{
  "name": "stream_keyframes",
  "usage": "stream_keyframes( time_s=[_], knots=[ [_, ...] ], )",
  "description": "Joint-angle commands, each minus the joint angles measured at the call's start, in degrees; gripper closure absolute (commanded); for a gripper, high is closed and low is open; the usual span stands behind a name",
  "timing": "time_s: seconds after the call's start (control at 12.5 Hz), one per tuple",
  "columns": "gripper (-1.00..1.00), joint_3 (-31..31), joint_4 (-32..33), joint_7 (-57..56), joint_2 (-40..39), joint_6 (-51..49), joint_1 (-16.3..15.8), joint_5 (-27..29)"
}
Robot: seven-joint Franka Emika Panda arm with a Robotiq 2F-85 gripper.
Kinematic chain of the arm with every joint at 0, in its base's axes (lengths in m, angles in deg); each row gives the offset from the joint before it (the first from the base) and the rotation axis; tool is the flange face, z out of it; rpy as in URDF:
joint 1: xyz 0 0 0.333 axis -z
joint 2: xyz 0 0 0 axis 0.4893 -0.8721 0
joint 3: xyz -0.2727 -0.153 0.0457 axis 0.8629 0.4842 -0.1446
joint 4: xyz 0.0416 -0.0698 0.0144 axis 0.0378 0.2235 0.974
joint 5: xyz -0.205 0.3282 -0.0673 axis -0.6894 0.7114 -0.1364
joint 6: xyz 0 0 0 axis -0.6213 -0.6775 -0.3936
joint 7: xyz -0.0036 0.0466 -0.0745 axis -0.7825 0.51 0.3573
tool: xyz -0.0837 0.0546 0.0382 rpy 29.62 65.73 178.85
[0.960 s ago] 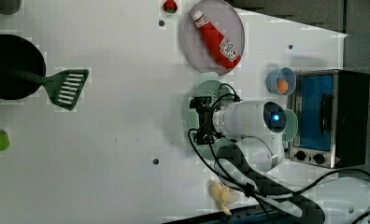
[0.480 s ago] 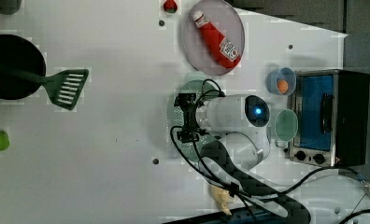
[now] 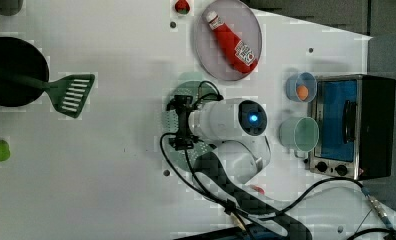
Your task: Drag strainer right to left.
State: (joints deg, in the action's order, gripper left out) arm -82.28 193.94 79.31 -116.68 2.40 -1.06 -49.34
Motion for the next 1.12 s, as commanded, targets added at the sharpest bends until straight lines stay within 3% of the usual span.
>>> stream_keyframes(
  time_s=[0.08, 1.12],
  knots=[
    [-1.0, -1.11, -3.84, 5.58, -1.15, -1.87, -3.66, 0.08],
    [-1.0, -1.18, -11.28, 7.96, -5.56, -2.4, -8.38, 3.86]
  ],
)
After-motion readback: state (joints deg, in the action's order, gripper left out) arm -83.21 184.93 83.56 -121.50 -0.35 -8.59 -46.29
